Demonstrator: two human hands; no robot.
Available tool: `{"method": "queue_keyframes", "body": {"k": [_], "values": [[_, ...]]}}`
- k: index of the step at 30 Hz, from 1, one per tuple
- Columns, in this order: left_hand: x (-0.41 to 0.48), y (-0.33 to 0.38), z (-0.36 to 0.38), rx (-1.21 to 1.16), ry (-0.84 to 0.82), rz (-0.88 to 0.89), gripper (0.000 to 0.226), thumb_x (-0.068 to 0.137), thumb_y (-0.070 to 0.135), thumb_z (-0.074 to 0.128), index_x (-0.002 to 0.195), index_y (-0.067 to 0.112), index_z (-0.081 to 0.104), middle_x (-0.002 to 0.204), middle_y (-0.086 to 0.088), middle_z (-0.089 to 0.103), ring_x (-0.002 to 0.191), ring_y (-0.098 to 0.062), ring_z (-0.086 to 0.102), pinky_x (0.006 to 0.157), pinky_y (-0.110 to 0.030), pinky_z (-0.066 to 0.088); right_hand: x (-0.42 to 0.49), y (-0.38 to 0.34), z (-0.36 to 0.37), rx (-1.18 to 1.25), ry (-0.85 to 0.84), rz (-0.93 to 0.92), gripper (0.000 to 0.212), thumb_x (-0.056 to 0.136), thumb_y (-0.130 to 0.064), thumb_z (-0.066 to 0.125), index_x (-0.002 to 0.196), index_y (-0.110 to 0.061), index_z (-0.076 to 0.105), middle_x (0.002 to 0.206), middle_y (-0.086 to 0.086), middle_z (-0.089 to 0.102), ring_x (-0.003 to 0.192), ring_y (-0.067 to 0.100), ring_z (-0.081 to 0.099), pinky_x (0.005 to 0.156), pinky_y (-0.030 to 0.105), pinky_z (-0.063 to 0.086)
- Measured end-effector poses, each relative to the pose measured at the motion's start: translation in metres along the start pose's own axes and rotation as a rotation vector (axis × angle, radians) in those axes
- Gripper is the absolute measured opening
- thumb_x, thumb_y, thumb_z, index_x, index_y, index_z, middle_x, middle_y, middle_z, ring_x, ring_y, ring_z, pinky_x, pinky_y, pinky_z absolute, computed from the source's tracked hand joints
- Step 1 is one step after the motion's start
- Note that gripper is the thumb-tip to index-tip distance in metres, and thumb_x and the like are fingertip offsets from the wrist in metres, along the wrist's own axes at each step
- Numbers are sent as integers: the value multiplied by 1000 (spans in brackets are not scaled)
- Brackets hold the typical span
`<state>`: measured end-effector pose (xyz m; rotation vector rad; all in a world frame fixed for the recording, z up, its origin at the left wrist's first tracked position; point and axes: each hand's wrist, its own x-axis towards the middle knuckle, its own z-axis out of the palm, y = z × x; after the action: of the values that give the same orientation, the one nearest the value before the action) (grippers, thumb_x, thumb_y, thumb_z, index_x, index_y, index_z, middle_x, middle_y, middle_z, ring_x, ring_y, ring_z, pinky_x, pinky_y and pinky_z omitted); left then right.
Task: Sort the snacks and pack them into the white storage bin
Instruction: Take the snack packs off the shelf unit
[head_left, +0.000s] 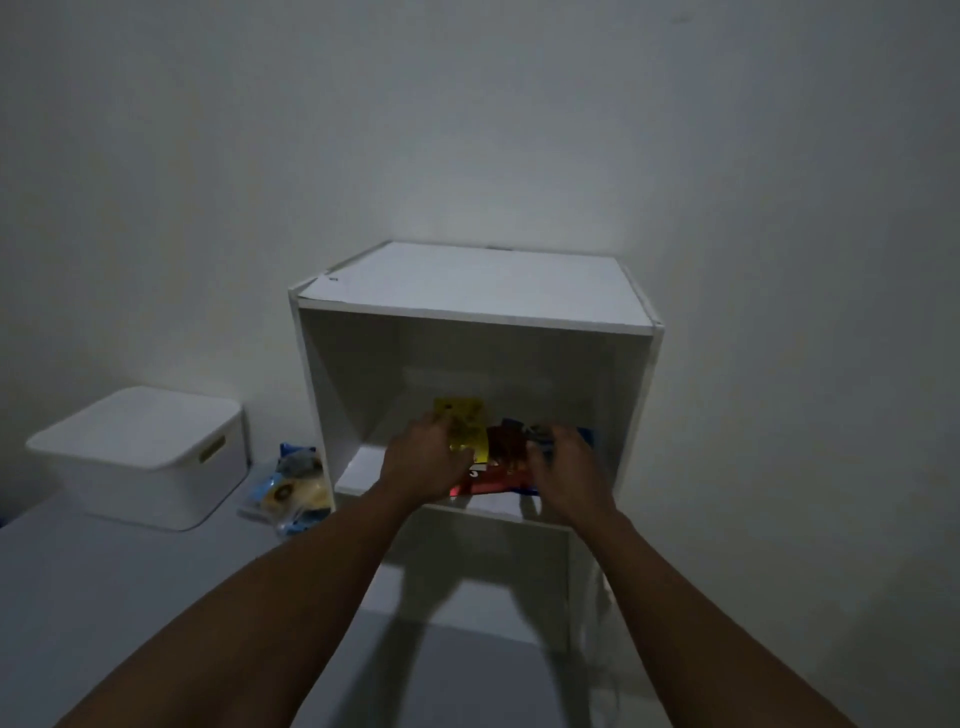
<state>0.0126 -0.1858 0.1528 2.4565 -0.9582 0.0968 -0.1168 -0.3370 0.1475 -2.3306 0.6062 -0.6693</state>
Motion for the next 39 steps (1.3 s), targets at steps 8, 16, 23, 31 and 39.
{"method": "queue_keyframes", "body": {"k": [8, 16, 23, 31, 39], "values": [[52, -21, 40, 49, -89, -12, 62, 71, 74, 51, 95, 18, 64, 104, -9, 65, 98, -33, 59, 81, -39, 49, 27, 13, 71, -269, 44, 229, 41, 96, -43, 48, 120, -10, 58, 120, 16, 58, 117, 35, 52, 99, 48, 43], [76, -51, 45, 39, -159, -7, 40, 81, 56, 56, 68, 18, 58, 82, -3, 67, 82, -24, 66, 72, -29, 52, 37, 5, 95, -494, 8, 437, 39, 91, -31, 58, 127, -17, 53, 128, 10, 57, 129, 31, 43, 113, 63, 17], [83, -53, 41, 97, -321, -28, 65, 82, 82, 34, 81, 21, 58, 92, -3, 63, 86, -19, 57, 87, -34, 46, 50, 5, 80, -66, 144, 265, 35, 88, 2, 52, 119, -10, 63, 105, 10, 70, 92, 20, 66, 82, 36, 55], [85, -46, 36, 100, -336, -70, 53, 89, 68, 41, 72, 21, 58, 89, -3, 63, 90, -20, 60, 88, -35, 45, 61, 21, 41, -85, 198, 276, 50, 93, -7, 61, 141, -10, 49, 137, 15, 57, 121, 29, 58, 93, 25, 43], [74, -58, 47, -9, -227, -92, 54, 81, 70, 41, 69, 20, 56, 78, 0, 61, 78, -21, 57, 85, -37, 48, 54, 18, 61, -402, 66, 385, 40, 94, -40, 57, 122, -12, 59, 127, 15, 60, 114, 32, 58, 96, 45, 51]]}}
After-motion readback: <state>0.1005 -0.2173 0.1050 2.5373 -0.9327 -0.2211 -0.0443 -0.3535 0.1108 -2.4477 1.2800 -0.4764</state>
